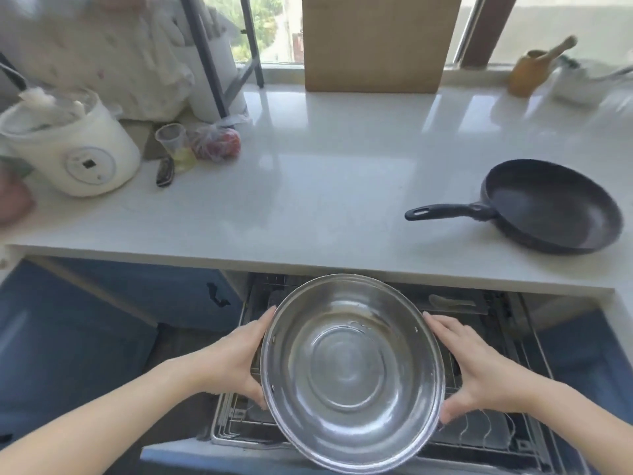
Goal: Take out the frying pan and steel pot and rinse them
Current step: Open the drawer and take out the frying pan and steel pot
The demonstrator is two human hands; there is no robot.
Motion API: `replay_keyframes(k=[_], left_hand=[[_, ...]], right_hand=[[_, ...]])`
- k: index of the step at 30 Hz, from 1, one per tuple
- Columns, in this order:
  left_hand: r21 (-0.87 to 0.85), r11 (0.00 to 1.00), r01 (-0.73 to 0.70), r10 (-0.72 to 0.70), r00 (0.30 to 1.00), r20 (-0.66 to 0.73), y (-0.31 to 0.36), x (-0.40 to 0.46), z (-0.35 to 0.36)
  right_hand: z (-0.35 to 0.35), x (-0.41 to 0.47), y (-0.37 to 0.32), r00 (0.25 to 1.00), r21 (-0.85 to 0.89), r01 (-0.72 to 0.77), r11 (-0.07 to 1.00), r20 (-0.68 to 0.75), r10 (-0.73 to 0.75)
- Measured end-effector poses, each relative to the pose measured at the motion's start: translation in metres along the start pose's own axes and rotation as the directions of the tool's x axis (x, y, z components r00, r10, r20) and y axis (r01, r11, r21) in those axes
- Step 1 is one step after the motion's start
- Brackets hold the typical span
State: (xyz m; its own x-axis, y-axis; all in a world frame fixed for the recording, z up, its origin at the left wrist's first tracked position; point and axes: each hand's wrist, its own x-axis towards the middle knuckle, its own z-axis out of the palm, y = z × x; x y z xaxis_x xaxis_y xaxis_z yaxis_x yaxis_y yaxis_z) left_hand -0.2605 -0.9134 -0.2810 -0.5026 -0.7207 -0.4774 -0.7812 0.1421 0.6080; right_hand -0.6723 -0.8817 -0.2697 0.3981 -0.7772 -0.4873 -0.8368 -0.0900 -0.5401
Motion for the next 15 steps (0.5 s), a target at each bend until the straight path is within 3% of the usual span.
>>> replay_keyframes(k=[7, 15], left_hand=[[-0.049, 0.993, -0.105, 0.098, 0.987, -0.125, 0.017, -0.007, -0.083], [0.027, 0.997, 0.072, -0.064, 0.971, -0.229, -0.020, 0.075, -0.163]], right_hand=[[-0.076, 0.039, -0.046, 0.973, -0.139, 0.158, 0.978, -0.150, -0.178], [-0.162, 0.163, -0.049, 0.971, -0.269, 0.162, 0.950, -0.128, -0.202]])
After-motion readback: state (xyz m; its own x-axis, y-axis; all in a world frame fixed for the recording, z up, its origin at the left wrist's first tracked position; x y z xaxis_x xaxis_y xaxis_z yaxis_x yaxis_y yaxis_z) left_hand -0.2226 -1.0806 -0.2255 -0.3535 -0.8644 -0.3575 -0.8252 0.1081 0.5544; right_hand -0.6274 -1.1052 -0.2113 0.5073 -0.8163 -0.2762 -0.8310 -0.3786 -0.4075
